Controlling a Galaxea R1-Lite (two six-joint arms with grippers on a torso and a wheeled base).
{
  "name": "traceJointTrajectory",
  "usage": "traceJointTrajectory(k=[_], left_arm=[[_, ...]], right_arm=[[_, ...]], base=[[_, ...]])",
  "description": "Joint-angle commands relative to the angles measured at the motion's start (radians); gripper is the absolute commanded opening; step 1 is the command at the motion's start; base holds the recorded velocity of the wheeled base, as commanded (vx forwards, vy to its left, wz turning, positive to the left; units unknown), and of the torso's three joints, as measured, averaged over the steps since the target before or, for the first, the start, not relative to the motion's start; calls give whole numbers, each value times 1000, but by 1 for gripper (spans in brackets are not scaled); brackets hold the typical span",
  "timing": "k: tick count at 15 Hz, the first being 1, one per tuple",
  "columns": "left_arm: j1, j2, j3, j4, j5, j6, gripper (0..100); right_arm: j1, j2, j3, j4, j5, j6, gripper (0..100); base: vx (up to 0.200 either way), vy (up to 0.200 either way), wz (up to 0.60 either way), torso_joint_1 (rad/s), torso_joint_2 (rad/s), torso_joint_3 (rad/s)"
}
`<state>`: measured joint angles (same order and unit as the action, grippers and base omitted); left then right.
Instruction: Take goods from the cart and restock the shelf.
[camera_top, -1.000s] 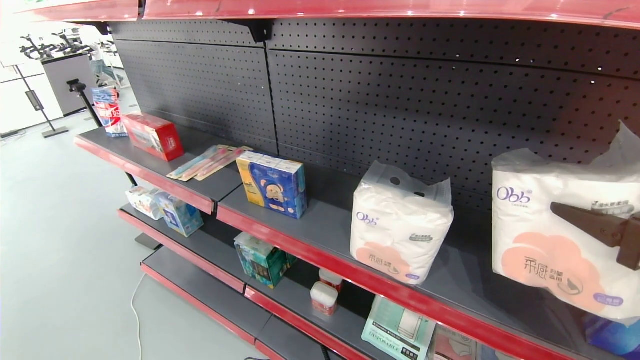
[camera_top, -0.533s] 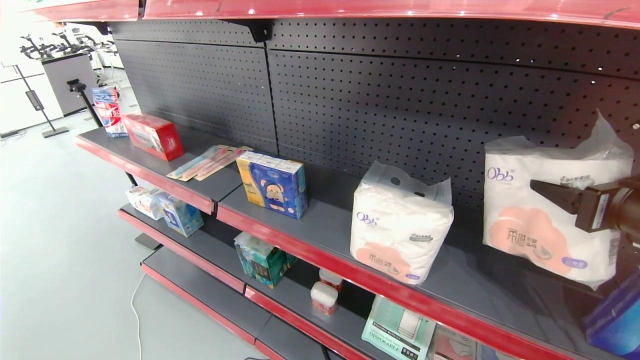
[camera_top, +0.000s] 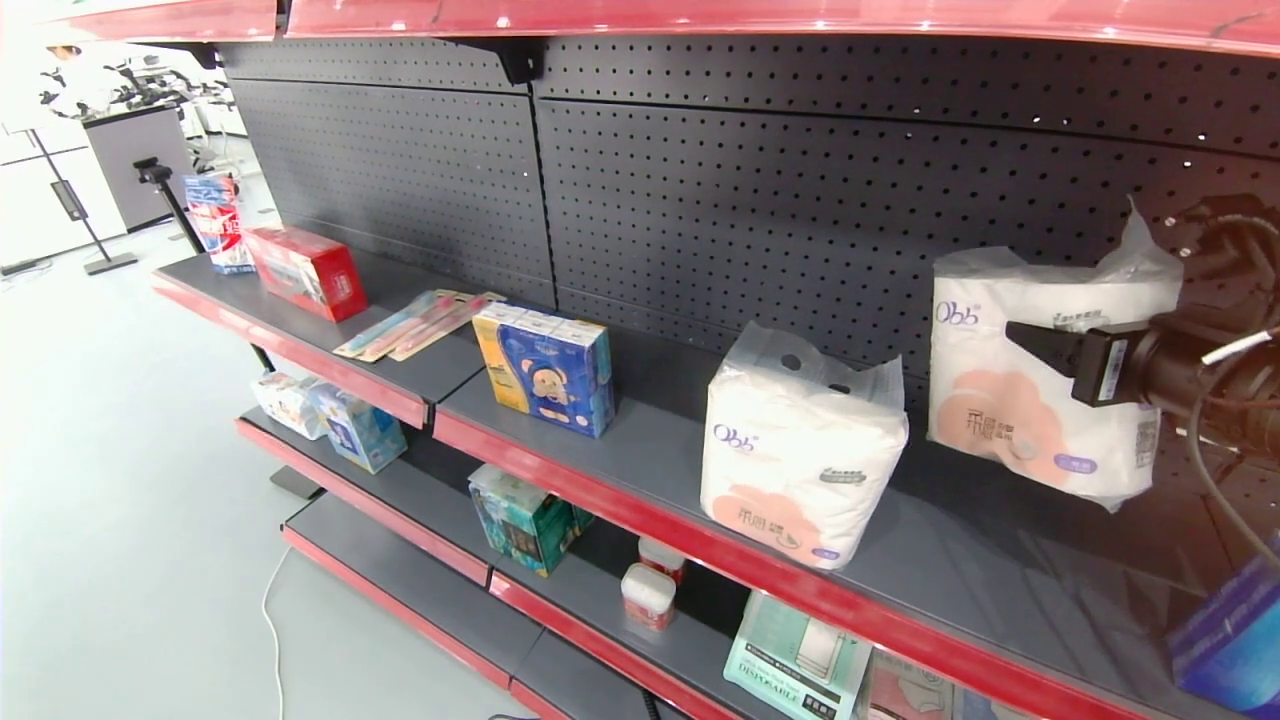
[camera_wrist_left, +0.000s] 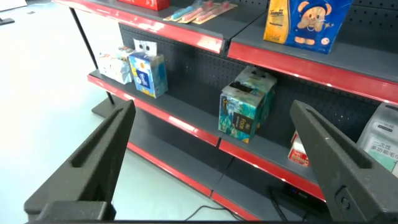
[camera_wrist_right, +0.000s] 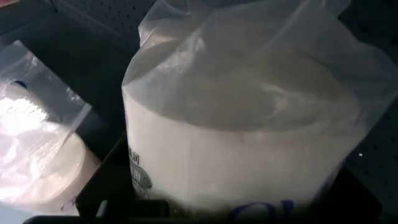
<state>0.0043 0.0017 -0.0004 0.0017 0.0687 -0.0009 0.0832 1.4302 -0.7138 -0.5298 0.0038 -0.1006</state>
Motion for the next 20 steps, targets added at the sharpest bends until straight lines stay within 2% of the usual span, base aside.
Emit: traceJointTrajectory(k=[1,5,8,16,20], left_arm=[[0,0,0,0,0,-1,100],[0,0,0,0,0,-1,100],[0,0,0,0,0,-1,100],[0,0,0,0,0,-1,100],[0,0,0,0,0,-1,100]], right_arm=[[-3,61,-19,-3,8,-5,0],[-5,115,-67,-6,24,-4,0],[-26,187,-122,-49,157,-10,0],[-23,309,-213,-52,444,-74,0],[-20,381,-279,-52,489,-126,0]], base=[[0,0,0,0,0,0],[0,0,0,0,0,0],[0,0,0,0,0,0],[0,0,0,0,0,0],[0,0,0,0,0,0]])
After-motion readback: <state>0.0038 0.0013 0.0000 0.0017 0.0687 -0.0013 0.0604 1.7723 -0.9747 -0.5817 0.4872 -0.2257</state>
